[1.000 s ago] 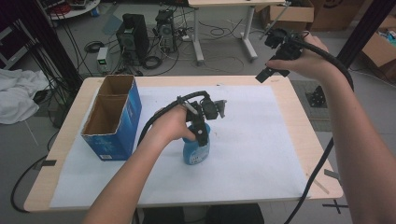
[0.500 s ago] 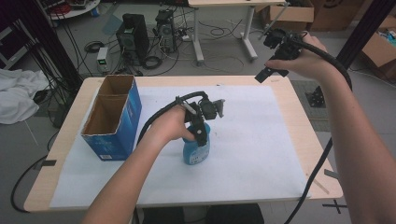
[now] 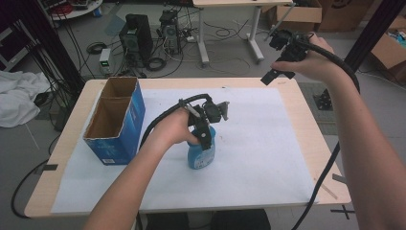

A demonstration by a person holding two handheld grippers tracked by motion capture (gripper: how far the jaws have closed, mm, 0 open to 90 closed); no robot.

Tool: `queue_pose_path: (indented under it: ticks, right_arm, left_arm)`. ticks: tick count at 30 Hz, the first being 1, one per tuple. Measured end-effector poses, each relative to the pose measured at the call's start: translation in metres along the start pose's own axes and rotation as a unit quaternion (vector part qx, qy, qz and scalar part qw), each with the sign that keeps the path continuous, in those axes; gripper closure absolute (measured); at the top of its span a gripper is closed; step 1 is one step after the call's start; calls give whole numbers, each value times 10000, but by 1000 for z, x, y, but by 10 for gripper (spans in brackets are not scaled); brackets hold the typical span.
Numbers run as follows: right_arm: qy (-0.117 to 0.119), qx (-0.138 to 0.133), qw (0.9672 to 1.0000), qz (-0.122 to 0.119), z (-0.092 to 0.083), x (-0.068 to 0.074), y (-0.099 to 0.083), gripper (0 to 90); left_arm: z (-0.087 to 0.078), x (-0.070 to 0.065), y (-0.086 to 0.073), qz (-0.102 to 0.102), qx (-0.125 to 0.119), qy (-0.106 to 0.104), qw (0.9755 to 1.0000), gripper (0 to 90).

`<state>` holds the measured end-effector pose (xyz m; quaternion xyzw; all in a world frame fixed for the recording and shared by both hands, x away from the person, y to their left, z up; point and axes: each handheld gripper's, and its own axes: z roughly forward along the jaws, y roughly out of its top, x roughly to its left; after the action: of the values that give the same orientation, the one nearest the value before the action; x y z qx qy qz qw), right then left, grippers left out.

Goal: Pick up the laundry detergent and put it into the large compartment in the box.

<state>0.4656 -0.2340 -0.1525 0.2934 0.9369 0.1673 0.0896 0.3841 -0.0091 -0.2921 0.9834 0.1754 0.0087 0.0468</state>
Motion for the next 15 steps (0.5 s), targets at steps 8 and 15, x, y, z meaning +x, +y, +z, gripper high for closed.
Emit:
queue_pose_path:
  ticks: [8, 15]
  right_arm:
    - [1, -6, 10000, -10, 0, 0, 0, 278]
    - [-5, -11, 10000, 15, -1, 0, -1, 278]
  left_arm:
    - [0, 0, 0, -24, 11, -57, 10000, 297]
    - [0, 0, 0, -56, -23, -79, 10000, 317]
